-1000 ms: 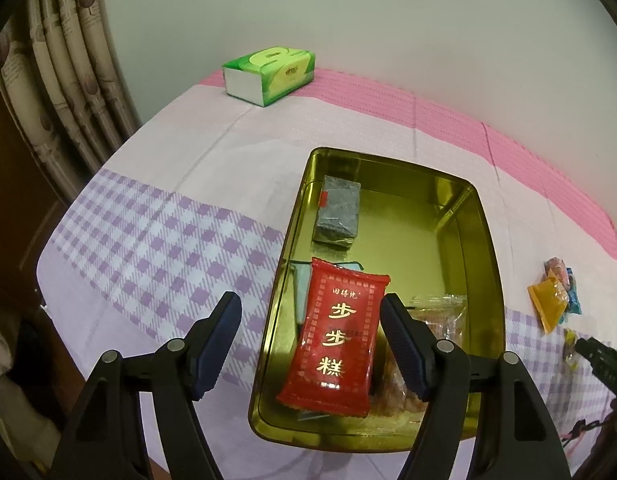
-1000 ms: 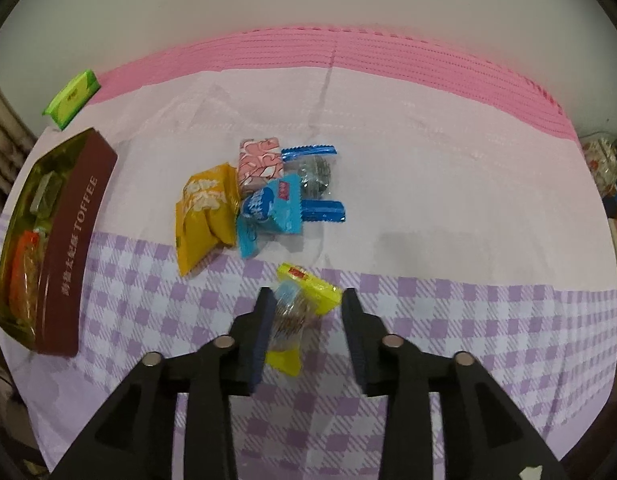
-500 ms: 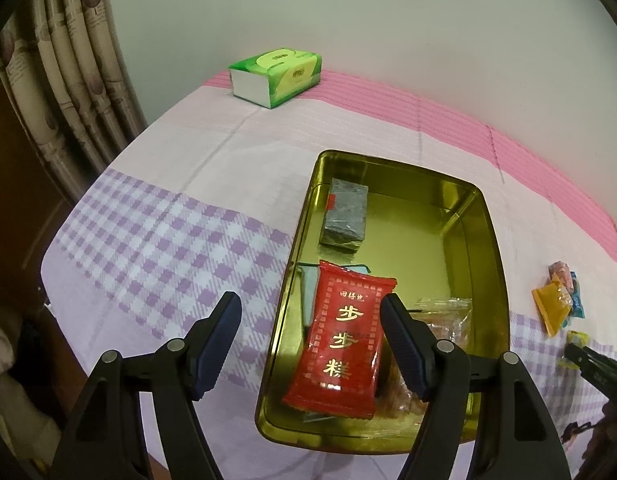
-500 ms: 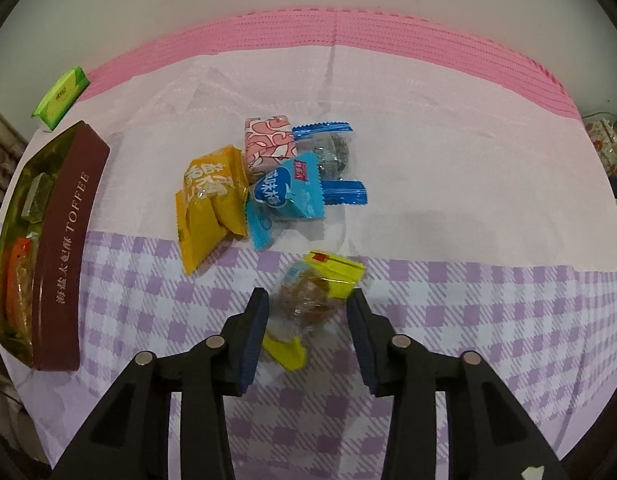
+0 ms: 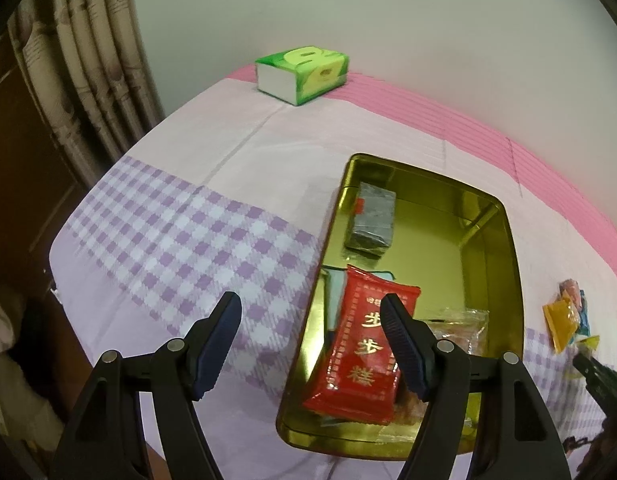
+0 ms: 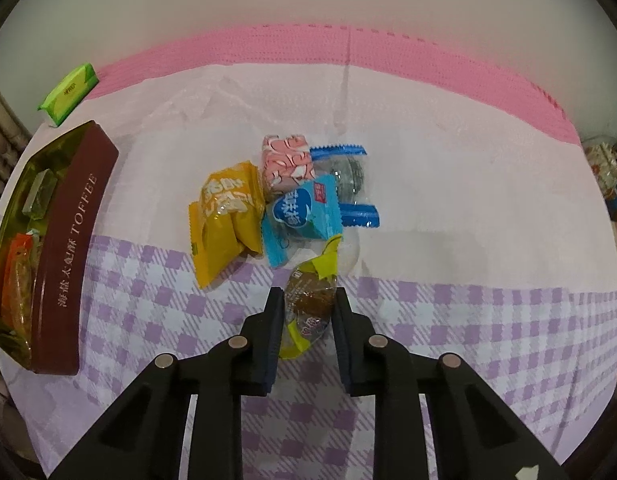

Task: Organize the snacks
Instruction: 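Carry the yellow-labelled bag into the gold tin and open the right gripper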

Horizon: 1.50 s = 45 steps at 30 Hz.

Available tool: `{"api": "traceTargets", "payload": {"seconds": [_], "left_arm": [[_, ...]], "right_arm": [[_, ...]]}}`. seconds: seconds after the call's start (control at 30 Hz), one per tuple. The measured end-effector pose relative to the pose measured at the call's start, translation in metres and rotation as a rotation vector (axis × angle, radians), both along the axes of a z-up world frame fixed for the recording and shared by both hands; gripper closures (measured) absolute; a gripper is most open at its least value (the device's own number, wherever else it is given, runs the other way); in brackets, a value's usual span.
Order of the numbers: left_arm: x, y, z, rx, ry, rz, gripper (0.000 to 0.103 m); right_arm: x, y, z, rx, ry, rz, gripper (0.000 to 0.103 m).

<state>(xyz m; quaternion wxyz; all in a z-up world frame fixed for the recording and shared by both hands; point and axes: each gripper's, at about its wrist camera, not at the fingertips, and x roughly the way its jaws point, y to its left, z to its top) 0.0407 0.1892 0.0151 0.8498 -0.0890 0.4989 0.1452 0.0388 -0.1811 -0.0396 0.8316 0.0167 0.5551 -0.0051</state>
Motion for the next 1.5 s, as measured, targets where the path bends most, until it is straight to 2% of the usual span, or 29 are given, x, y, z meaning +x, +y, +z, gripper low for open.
{"api": "traceTargets", "payload": {"seconds": [0.2, 0.37, 0.57, 0.7, 0.9, 1.07, 1.5], "left_arm": [[-0.001, 0.01, 0.001, -0.002, -0.001, 0.038, 0.031], [-0.002, 0.022, 0.003, 0.025, -0.003, 0.081, 0.031], [-0.004, 0.039, 0.007, 0.063, -0.004, 0.124, 0.031], [-0.006, 0.053, 0.008, 0.054, -0.004, 0.159, 0.031], [-0.009, 0.065, 0.006, 0.084, 0.006, 0.211, 0.03], [-0.008, 0.067, 0.002, 0.075, 0.025, 0.217, 0.03], [-0.006, 0.064, -0.004, 0.064, 0.056, 0.201, 0.03]], "right_arm": [[-0.002, 0.013, 0.02, 0.011, -0.039, 0.016, 0.081], [0.008, 0.037, 0.044, 0.032, -0.089, 0.084, 0.081], [0.031, 0.103, 0.065, 0.07, -0.131, 0.247, 0.081], [0.044, 0.153, 0.069, 0.077, -0.147, 0.359, 0.081], [0.061, 0.21, 0.055, 0.107, -0.115, 0.486, 0.081], [0.075, 0.242, 0.034, 0.072, -0.081, 0.54, 0.081], [0.091, 0.246, 0.008, 0.042, -0.031, 0.543, 0.081]]}}
